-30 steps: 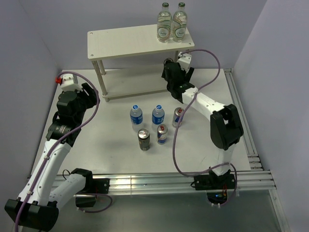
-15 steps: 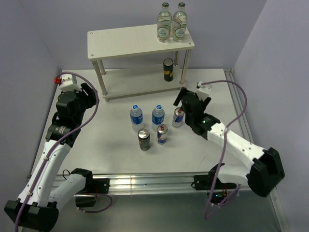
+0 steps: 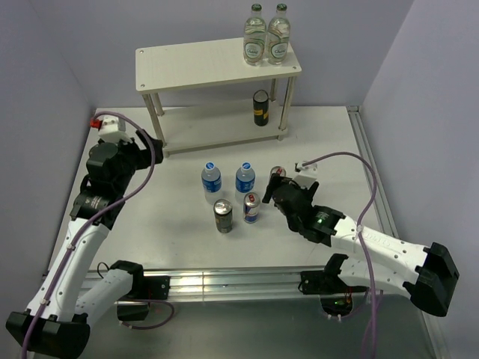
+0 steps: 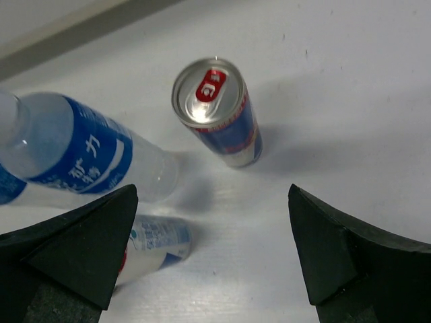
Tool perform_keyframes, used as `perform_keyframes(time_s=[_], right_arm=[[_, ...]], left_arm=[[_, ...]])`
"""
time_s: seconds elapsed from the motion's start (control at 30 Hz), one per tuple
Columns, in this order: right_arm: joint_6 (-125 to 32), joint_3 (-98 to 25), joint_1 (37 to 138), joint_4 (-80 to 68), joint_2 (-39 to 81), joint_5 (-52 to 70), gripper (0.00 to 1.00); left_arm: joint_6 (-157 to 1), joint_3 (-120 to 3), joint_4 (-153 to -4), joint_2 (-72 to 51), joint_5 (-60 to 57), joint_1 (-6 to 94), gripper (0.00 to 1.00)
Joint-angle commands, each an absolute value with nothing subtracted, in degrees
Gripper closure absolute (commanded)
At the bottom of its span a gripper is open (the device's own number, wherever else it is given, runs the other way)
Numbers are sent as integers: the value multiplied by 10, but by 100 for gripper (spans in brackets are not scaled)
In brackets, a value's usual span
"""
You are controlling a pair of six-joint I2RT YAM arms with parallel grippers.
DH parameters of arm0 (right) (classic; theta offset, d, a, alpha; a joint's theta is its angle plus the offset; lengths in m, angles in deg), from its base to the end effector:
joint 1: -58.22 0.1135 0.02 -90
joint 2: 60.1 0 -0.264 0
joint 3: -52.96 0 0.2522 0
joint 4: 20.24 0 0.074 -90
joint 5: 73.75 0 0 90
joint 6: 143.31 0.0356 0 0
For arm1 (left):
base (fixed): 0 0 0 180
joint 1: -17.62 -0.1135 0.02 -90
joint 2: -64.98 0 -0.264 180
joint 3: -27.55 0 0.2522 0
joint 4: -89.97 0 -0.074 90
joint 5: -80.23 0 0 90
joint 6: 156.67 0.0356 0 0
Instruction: Place and organize the beverage onto the shelf
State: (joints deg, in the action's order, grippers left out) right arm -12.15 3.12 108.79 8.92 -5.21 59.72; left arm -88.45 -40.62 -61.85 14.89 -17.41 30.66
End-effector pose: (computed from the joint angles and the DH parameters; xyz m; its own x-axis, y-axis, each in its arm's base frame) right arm 0.1472 0.1404 0.2511 -0.4000 0.2657 -0.8772 0.0850 0.9637 0.2531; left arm 0.1939 -0.0401 0.3751 -0.1943 -0.3325 -0.9229 0.0259 0.9387 -0.3436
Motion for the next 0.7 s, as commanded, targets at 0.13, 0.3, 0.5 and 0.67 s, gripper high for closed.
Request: perform_keyframes(time_s=[0.13,0.3,0.5,0.67], right_arm=[[-73,47,1125,117,-49,635,0],[-70,41,1126,118,-28,642,0],[-74,54,1126,107,-36,640,0],[-83,62,1125,102,-44,637,0]], left_arm=[[-866,-430,-606,169,-141,463,14],[-904,-421,-581,173,-220,536,15],[-953,-386,-582,154,-312,600,13],[-971,-332,-654,114,-310,626,10]])
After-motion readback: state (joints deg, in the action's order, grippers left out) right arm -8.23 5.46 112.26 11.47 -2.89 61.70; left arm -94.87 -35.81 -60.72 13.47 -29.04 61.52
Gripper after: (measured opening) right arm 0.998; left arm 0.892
